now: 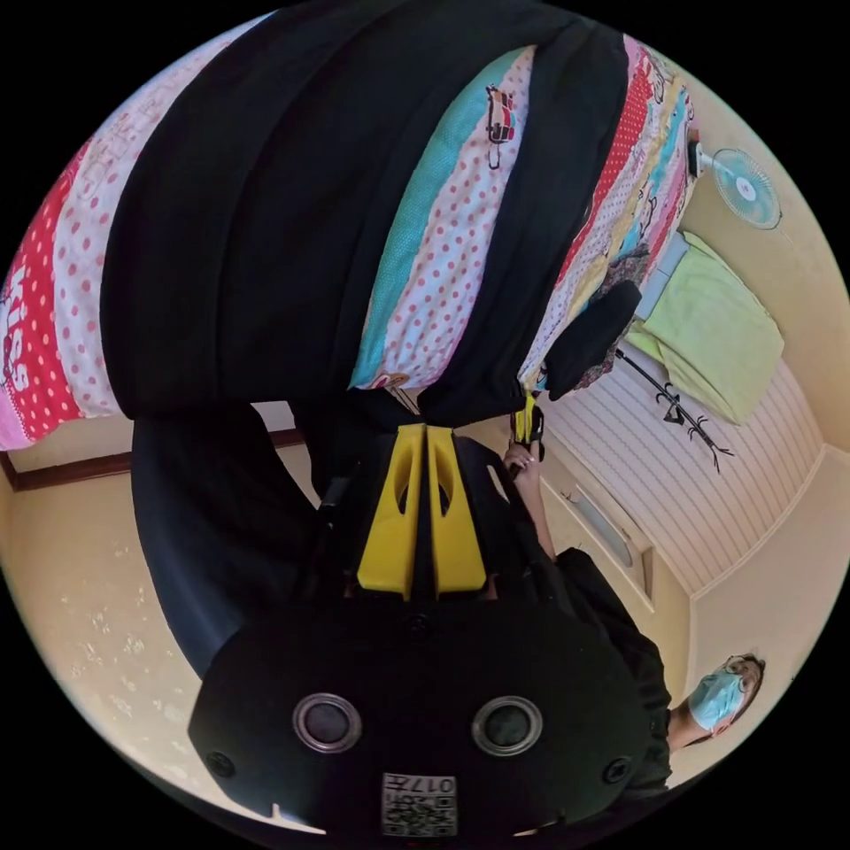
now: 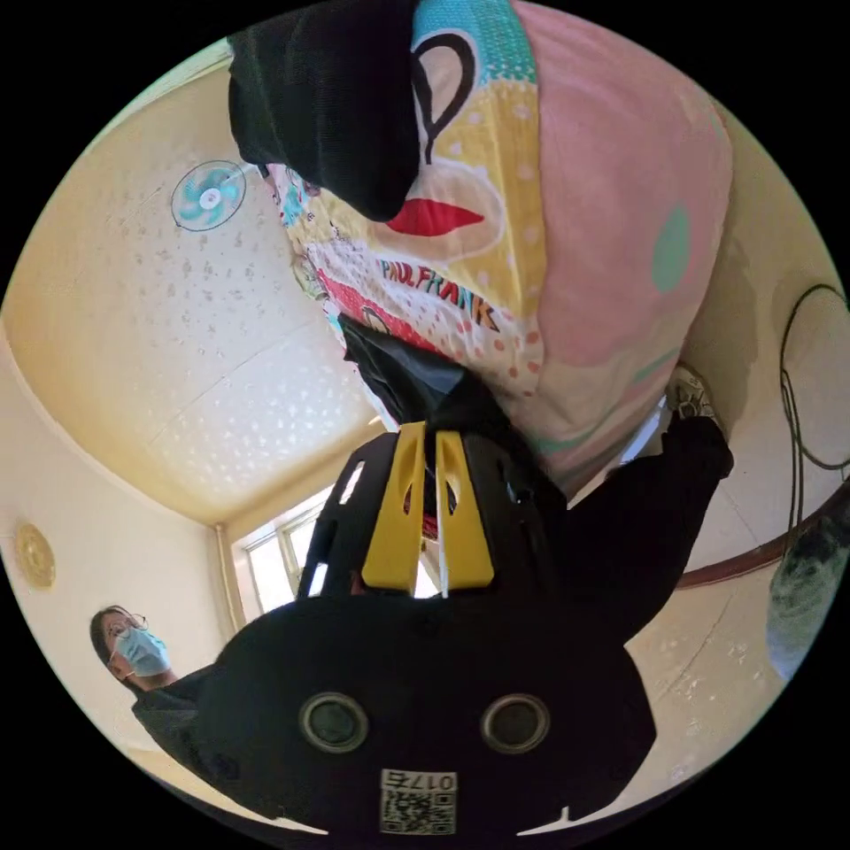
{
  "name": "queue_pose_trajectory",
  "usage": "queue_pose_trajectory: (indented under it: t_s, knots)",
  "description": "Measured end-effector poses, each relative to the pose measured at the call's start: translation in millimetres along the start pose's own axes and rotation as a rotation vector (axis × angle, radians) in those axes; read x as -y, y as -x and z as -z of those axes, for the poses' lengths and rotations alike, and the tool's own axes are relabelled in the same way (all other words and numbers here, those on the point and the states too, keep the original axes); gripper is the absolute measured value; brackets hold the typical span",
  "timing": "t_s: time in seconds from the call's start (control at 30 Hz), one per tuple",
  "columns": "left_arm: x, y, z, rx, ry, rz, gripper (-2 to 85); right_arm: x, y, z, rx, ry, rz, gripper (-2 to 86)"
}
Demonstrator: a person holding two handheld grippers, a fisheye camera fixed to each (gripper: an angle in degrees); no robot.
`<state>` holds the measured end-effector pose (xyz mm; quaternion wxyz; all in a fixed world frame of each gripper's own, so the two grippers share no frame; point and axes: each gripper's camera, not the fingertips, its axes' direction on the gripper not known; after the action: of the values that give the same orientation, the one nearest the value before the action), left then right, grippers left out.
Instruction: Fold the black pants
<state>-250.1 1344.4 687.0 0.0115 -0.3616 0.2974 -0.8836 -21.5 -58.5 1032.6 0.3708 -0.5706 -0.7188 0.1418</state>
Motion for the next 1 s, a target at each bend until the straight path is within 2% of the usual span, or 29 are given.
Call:
queue_pose_trajectory:
  t_s: [0.1,0.2,0.27,0.37,0.4,0.5,0.57,0.63,0.73,0.8,0.9,0.97,1.0]
  knots:
    - [1,4,-3,-0.044,-0.013,0.010,-0.9,-6,20,13,0.238,0.023,0.101,2.2]
    - [3,9,-7,-0.089,-0.023,0.028,-0.8,-18,11,59,0.204,-0.181,0.092,1.5]
    - [4,9,-11,-0.110,-0.026,0.026,-0.5,-25,-14,79,0.199,-0.300,-0.045,1.1]
    - [5,-6,-19,-0.153,-0.025,-0.044,1.4,-23,-6,76,0.385,-0.313,0.044,1.2]
    - [6,-19,-23,-0.160,-0.019,-0.087,3.2,-21,0,73,0.383,-0.293,0.067,1.3]
    - [11,-57,-39,-0.173,0.012,-0.155,7.2,-18,36,65,0.150,-0.219,0.181,3.2]
    - [15,-80,-50,-0.196,0.043,-0.200,8.1,-14,51,63,-0.105,-0.215,0.165,10.7]
    - [19,-111,-63,-0.171,0.081,-0.268,8.3,-7,52,61,-0.221,-0.223,0.121,15.6]
    - [16,-142,-79,-0.104,0.113,-0.337,8.3,8,46,48,-0.299,-0.169,0.081,13.5]
    - [14,-155,-90,-0.086,0.134,-0.363,8.3,12,41,38,-0.245,-0.139,0.070,9.3]
    - [9,-172,-106,-0.038,0.151,-0.385,8.7,1,52,27,-0.073,-0.116,0.177,5.0]
    - [8,-180,-114,-0.048,0.160,-0.393,9.2,-14,66,0,0.147,0.049,0.313,3.9]
    - [8,-184,-117,-0.067,0.157,-0.397,9.5,-20,70,-10,0.191,0.114,0.345,3.8]
